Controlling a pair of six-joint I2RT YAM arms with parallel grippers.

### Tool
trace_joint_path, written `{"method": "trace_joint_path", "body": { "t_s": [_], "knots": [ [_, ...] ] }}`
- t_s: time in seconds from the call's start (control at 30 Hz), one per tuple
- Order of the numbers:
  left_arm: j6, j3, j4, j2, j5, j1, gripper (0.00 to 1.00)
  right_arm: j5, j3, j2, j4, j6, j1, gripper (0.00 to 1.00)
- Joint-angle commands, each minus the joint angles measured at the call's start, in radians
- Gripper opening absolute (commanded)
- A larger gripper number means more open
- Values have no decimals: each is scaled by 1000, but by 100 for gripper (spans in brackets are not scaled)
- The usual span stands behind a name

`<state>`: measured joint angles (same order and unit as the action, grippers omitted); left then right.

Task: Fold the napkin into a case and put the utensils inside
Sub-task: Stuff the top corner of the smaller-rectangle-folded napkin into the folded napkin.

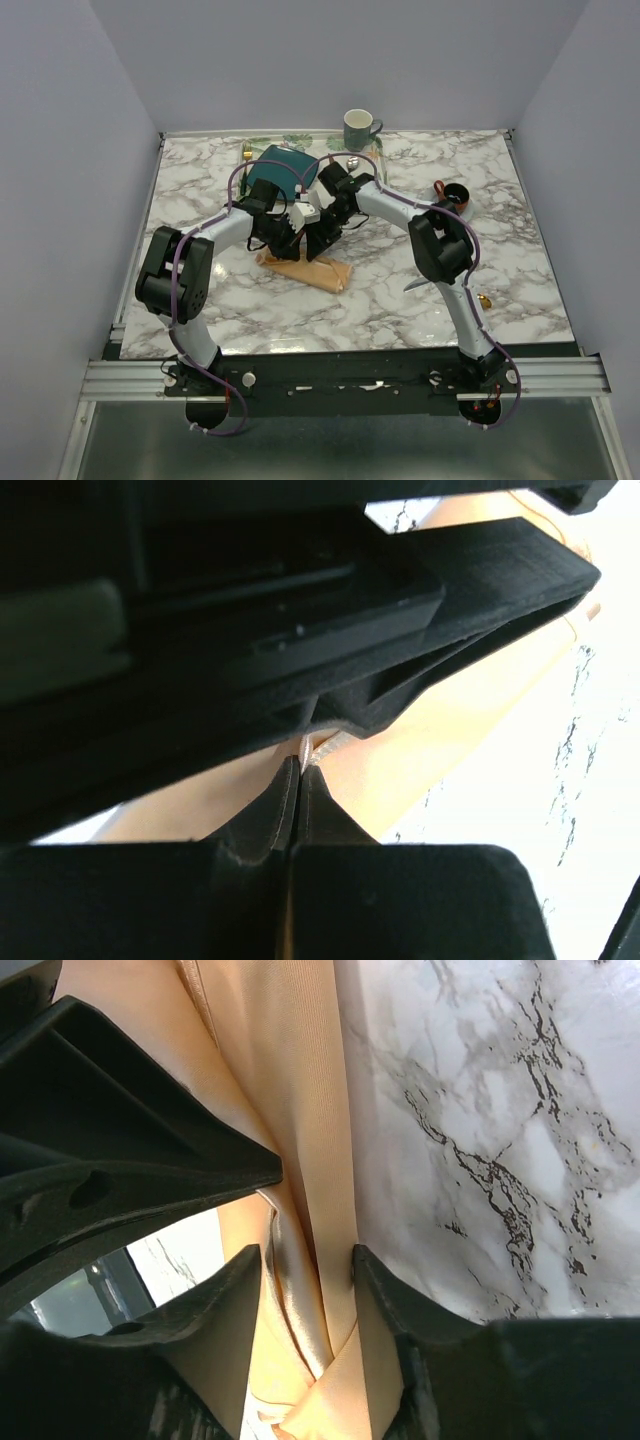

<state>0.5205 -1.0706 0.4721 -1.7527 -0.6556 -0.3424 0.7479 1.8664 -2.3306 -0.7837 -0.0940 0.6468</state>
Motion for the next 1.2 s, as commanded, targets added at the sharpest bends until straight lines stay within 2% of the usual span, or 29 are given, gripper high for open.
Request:
{"method": "trace_joint_path", "body": {
  "t_s": [0.0,0.23,0.27,0.43,0.7,0.8,0.93,1.17],
  "knots": [
    [-20,-25,-30,-10,-29,-6,0,1,17,-24,-15,-23,16,47],
    [-2,-3,-21,9,-16,-4,0,16,0,8,-15,-10,13,54],
    [3,3,-21,15,-16,-4,0,16,5,14,-17,3,10,58],
    [9,15,-21,21,-9,-6,0,-7,34,24,-54,-7,-10,64],
    [-8,15,-41,33,-12,-6,0,-51,25,22,-98,-23,-9,63],
    [-10,27,-53,47,-9,-6,0,-70,28,7,-98,0,-10,59],
    [-14,32,-55,52,-4,-4,0,-24,24,4,-94,23,-24,58],
    [-37,26,-70,53,-4,-6,0,-15,1,2,-91,-29,-24,57]
  ]
}}
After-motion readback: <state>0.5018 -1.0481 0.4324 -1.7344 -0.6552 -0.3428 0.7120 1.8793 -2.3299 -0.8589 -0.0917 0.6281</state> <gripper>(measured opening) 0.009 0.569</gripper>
